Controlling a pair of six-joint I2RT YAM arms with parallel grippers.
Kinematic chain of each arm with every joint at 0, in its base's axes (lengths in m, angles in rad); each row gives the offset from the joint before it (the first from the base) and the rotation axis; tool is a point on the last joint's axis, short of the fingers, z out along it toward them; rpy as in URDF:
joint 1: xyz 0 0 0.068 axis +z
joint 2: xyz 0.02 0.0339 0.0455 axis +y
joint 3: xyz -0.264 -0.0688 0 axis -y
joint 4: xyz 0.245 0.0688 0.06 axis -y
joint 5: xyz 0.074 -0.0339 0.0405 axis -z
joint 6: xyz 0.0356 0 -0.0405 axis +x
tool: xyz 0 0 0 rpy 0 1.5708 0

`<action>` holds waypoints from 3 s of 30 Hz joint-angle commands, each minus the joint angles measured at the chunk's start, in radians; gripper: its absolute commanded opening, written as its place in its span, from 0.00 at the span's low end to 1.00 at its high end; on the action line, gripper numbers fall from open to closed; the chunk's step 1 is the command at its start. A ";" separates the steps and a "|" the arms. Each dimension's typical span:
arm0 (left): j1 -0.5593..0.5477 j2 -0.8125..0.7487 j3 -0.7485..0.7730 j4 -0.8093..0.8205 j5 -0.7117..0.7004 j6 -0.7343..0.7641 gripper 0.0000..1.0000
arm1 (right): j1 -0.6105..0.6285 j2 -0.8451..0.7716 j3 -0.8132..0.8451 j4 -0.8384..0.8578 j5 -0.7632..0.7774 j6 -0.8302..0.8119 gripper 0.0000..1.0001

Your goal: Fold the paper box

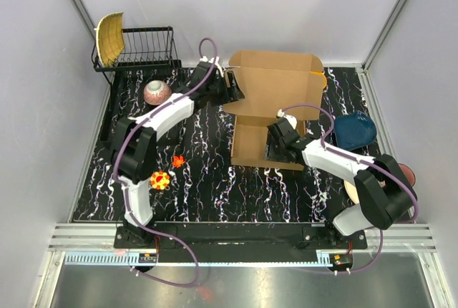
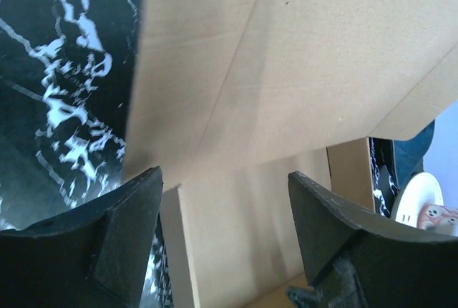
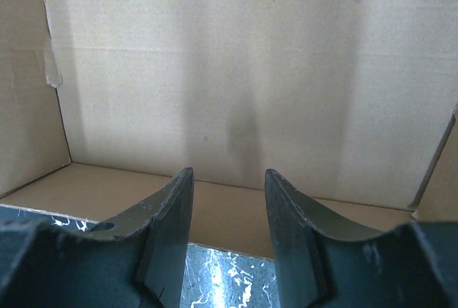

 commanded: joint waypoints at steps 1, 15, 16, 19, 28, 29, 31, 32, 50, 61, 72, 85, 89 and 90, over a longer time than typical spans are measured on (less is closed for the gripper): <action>0.024 -0.247 -0.118 0.135 0.000 -0.012 0.74 | 0.011 -0.025 0.011 0.024 0.062 -0.020 0.51; -0.079 -0.916 -0.828 -0.184 -0.589 -0.094 0.73 | 0.017 -0.060 -0.071 0.092 0.094 -0.047 0.52; -0.080 -0.931 -0.856 -0.209 -0.618 -0.163 0.73 | 0.017 -0.057 -0.071 0.094 0.093 -0.048 0.52; -0.079 -0.977 -0.958 -0.305 -0.719 -0.303 0.73 | 0.017 -0.057 -0.066 0.098 0.090 -0.057 0.52; -0.014 -1.105 -1.170 -0.169 -0.720 -0.487 0.76 | 0.017 -0.059 -0.081 0.115 0.077 -0.064 0.53; -0.005 -1.103 -1.181 -0.135 -0.708 -0.483 0.76 | 0.016 -0.060 -0.083 0.117 0.074 -0.064 0.53; 0.015 -1.089 -1.210 -0.035 -0.669 -0.455 0.75 | 0.017 -0.063 -0.090 0.121 0.073 -0.063 0.53; 0.021 -1.086 -1.219 0.004 -0.652 -0.446 0.74 | 0.017 -0.063 -0.092 0.124 0.071 -0.061 0.53; 0.150 -0.967 -1.363 0.417 -0.473 -0.449 0.65 | 0.017 -0.062 -0.106 0.155 0.051 -0.074 0.53; 0.174 -0.890 -1.443 0.578 -0.411 -0.458 0.58 | 0.017 -0.065 -0.110 0.158 0.048 -0.087 0.53; 0.174 -0.899 -1.454 0.572 -0.370 -0.425 0.33 | 0.017 -0.063 -0.109 0.159 0.047 -0.083 0.53; 0.174 -0.908 -1.446 0.551 -0.376 -0.420 0.11 | 0.016 -0.071 -0.107 0.155 0.044 -0.084 0.53; 0.174 -0.911 -1.448 0.551 -0.379 -0.420 0.04 | 0.017 -0.068 -0.109 0.155 0.044 -0.083 0.53; 0.174 -0.914 -1.449 0.549 -0.379 -0.421 0.03 | 0.017 -0.068 -0.110 0.156 0.044 -0.083 0.53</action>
